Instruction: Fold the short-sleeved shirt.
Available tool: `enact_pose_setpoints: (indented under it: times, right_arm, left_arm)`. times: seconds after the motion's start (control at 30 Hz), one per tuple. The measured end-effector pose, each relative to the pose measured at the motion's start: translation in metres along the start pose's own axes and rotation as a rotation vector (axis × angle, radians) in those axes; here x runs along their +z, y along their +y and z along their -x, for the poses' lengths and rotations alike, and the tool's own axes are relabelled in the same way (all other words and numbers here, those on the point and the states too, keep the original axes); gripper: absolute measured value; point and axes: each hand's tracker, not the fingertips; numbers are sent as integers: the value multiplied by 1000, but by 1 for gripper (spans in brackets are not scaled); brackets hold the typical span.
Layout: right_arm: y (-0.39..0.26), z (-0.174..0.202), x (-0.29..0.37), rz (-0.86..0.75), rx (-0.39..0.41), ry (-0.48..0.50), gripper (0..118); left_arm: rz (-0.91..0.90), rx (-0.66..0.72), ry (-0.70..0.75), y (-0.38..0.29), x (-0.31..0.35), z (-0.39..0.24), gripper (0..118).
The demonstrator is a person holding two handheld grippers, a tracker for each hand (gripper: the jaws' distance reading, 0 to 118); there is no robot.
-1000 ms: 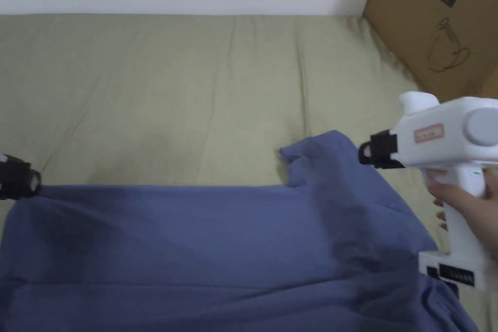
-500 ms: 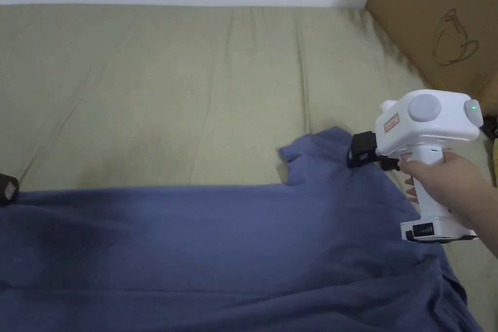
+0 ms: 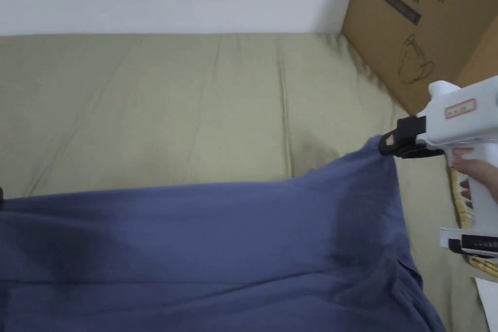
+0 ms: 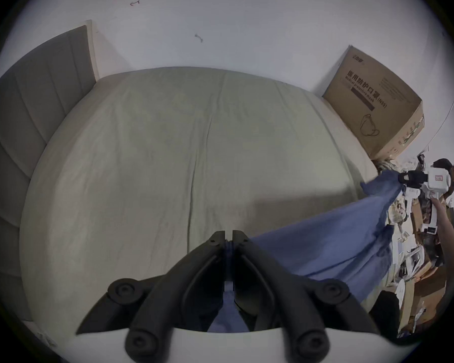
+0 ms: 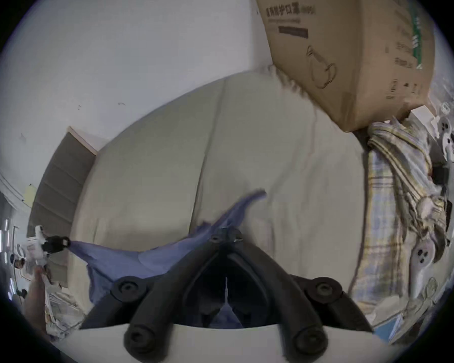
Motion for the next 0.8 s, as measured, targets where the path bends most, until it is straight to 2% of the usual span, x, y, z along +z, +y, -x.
enact_pose_setpoints:
  times: [0.13, 0.3, 0.43, 0.53, 0.63, 0.67, 0.7, 0.73, 0.77, 0.8]
  right_arm:
    - [-32, -8, 54, -10, 21, 15, 0]
    - [-98, -22, 82, 27, -16, 17, 0]
    - [-159, -30, 68, 117, 19, -39, 0]
    - [-195, -37, 45, 176, -6, -83, 0]
    - [-214, -39, 29, 194, -12, -108, 5]
    - [-218, -37, 27, 194, -15, -124, 19]
    - [-219, -33, 26, 189, -11, -160, 43]
    - [-215, -36, 26, 180, 1, -195, 75]
    - [-213, -31, 28, 174, 13, -194, 108]
    - [-211, -25, 33, 149, 22, -177, 118]
  left_arm:
    - [-19, 0, -38, -21, 40, 0, 3]
    - [-4, 0, -75, -65, 64, 4, 3]
    - [77, 22, -42, -115, 54, 7, 3]
    - [122, 56, -45, -151, 36, 13, 3]
    - [143, 7, -3, -176, 24, 10, 8]
    - [142, 10, 9, -181, 23, 9, 15]
    - [136, 13, 28, -183, 25, 8, 31]
    - [123, 28, 43, -184, 28, 7, 64]
    - [108, 40, 64, -183, 31, 6, 110]
    - [103, 45, 58, -182, 34, 5, 118]
